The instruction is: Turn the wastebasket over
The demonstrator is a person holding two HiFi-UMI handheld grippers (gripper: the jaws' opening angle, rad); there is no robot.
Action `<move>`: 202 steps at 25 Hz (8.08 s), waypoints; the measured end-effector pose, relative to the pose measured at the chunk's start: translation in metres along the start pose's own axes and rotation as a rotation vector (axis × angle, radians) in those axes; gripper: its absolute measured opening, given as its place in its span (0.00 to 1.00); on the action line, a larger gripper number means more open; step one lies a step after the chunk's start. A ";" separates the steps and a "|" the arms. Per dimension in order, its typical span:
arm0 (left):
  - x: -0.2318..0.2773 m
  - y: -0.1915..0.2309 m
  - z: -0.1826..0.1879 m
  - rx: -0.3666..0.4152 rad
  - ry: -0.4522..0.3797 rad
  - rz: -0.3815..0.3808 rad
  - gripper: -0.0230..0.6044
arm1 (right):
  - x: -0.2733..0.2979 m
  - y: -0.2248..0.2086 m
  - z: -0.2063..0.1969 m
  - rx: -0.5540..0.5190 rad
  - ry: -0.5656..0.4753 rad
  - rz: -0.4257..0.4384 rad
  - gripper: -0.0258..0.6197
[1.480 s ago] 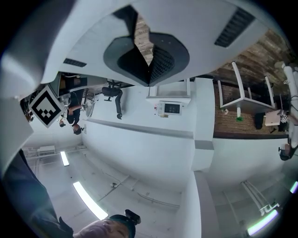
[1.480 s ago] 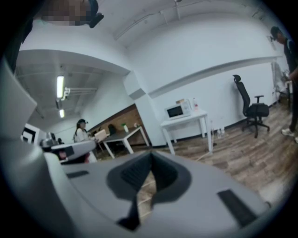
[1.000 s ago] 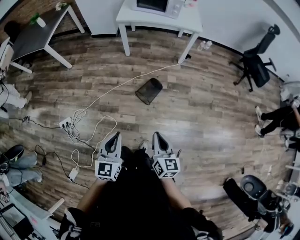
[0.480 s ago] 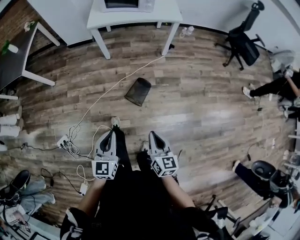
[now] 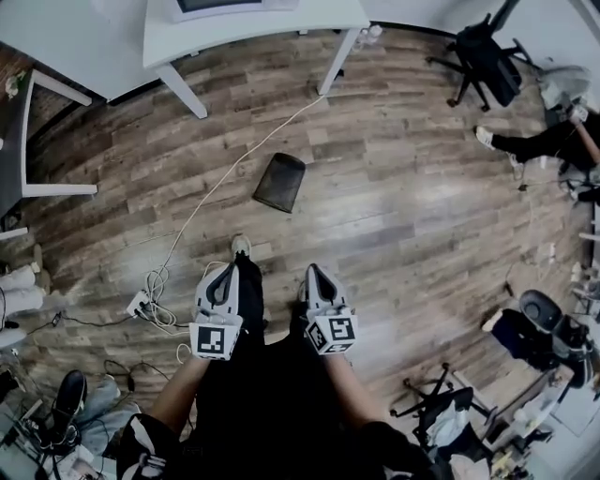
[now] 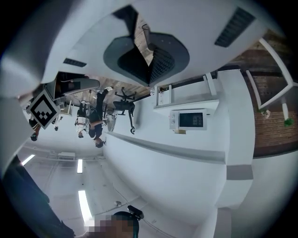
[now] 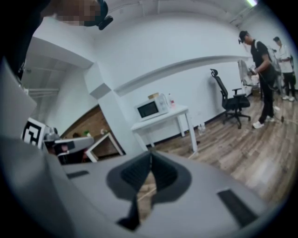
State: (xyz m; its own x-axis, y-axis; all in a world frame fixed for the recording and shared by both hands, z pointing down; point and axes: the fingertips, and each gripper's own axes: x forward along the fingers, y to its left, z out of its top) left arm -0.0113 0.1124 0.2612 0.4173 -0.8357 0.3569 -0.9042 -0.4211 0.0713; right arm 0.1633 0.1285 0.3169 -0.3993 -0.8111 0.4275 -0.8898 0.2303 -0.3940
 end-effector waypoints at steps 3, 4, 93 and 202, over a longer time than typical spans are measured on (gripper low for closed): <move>0.022 0.017 -0.005 0.003 0.012 -0.019 0.09 | 0.030 -0.010 -0.014 0.006 0.028 -0.044 0.09; 0.028 0.020 -0.007 0.001 0.017 -0.026 0.09 | 0.040 -0.015 -0.019 0.010 0.039 -0.058 0.09; 0.188 0.147 -0.223 -0.169 0.089 -0.032 0.09 | 0.423 -0.229 -0.471 -0.592 0.942 -0.117 0.13; 0.253 0.178 -0.540 -0.771 0.754 0.368 0.12 | 0.405 -0.198 -0.359 -0.012 1.054 -0.028 0.12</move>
State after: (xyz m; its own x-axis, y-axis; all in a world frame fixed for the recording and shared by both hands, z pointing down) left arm -0.1158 0.0161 0.8674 0.1898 -0.3290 0.9251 -0.8841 0.3524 0.3068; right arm 0.0987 -0.0529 0.8600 -0.3637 0.0604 0.9296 -0.9014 0.2291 -0.3676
